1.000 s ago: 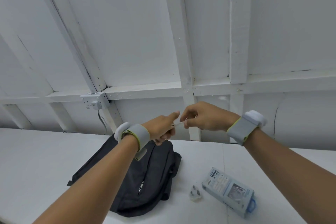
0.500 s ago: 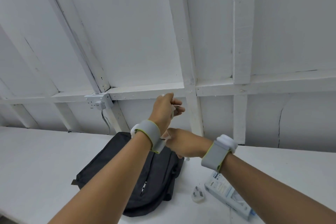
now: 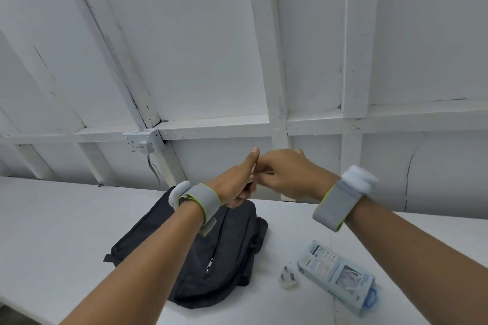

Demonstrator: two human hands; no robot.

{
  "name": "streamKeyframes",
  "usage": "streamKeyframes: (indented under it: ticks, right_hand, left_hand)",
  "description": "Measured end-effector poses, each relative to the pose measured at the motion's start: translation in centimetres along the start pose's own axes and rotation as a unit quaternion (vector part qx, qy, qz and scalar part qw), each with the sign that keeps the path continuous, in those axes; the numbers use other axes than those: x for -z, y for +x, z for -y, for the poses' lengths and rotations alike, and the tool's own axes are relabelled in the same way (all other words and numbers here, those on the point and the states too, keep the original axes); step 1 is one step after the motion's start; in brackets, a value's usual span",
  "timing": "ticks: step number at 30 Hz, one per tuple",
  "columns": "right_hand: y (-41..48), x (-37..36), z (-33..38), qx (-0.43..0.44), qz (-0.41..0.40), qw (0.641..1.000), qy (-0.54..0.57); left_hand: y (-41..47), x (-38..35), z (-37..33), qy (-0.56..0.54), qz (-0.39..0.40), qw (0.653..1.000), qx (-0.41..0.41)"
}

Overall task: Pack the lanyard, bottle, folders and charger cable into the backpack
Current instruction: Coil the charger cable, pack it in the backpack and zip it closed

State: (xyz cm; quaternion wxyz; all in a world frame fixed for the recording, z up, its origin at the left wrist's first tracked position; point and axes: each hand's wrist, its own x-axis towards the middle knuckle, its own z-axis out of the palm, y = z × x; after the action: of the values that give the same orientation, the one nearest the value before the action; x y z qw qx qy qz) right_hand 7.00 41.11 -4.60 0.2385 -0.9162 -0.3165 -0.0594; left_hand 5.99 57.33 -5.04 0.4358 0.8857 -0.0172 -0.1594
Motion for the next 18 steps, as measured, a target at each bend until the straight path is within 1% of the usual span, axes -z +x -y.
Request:
streamKeyframes:
  ticks: [3, 5, 7, 9, 11, 13, 15, 18]
  right_hand:
    - [0.7, -0.8, -1.6, 0.004, -0.082, 0.997, 0.013]
    - [1.0, -2.0, -2.5, 0.0, -0.124, 0.992, 0.021]
    - [1.3, -3.0, -2.7, -0.011, -0.15, 0.987, 0.054]
    - [1.6, -3.8, -2.6, -0.025, -0.173, 0.979, 0.103]
    - [2.0, -4.0, -1.9, -0.051, -0.191, 0.959, 0.204]
    - [2.3, -3.8, -1.1, -0.09, -0.174, 0.92, 0.34]
    - [2.5, -3.6, -0.3, -0.114, -0.124, 0.877, 0.45]
    - [2.4, -3.4, -0.3, -0.137, -0.051, 0.829, 0.54]
  left_hand:
    - [0.1, 0.9, 1.2, -0.012, -0.021, 1.0, 0.018]
    - [0.2, 1.1, 1.8, -0.052, -0.037, 0.998, 0.014]
    - [0.3, 1.1, 2.0, -0.134, -0.039, 0.99, 0.014]
    - [0.3, 1.1, 1.9, -0.224, -0.025, 0.974, 0.016]
    - [0.3, 1.1, 1.8, -0.313, -0.001, 0.95, 0.016]
    - [0.3, 1.0, 1.7, -0.384, 0.023, 0.923, 0.015]
    - [0.5, 0.8, 1.6, -0.42, 0.027, 0.907, 0.012]
    - [0.5, 0.8, 1.1, -0.406, -0.009, 0.914, 0.011]
